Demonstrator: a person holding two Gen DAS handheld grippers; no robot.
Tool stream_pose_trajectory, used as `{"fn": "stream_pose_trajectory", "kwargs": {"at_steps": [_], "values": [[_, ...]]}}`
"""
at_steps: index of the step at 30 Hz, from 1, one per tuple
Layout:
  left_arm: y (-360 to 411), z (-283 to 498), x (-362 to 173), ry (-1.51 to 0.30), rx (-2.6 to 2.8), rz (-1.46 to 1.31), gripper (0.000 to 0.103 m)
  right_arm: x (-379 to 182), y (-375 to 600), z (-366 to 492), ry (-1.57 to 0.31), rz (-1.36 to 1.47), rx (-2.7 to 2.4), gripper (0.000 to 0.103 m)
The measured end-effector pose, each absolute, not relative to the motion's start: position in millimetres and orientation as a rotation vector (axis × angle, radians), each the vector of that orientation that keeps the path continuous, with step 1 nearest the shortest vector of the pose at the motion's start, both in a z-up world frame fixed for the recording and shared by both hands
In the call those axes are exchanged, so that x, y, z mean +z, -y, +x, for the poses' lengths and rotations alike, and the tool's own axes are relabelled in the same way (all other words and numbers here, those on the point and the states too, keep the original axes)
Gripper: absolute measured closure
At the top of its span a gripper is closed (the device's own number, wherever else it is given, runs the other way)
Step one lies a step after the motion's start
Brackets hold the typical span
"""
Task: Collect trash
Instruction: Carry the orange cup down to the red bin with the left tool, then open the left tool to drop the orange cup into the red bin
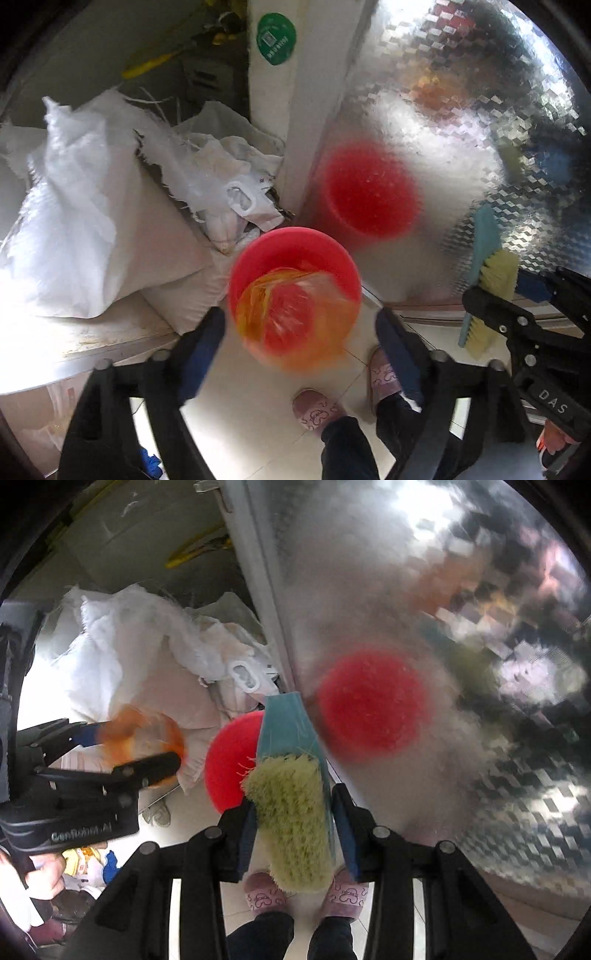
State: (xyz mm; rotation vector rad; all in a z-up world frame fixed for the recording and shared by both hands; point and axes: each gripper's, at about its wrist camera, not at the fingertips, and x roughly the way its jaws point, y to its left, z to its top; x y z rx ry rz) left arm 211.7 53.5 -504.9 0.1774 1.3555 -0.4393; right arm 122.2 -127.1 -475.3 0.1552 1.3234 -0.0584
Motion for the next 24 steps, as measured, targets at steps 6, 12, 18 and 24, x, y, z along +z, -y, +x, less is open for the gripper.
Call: {"fn": "stream_pose_trajectory", "kwargs": {"at_steps": [6,12,18,24], "values": [[-52,210,-507,-1.357,-0.424,0.190,0.018,-474,125,119,-1.323,0.137,-0.045,0.066],[-66,204,-511,-1.361,-0.365,0.158,0.017,-487,117,122,-1.341,0.099,0.001,0.066],[-84,196,-510,-1.351,-0.333,0.136,0.017,-494,99,127,-1.352,0.057,0.050,0.066],[-102,193,-515,-1.374,-0.268,0.092,0.017,-499,87,128,-1.351,0.013,0.087,0.066]]}}
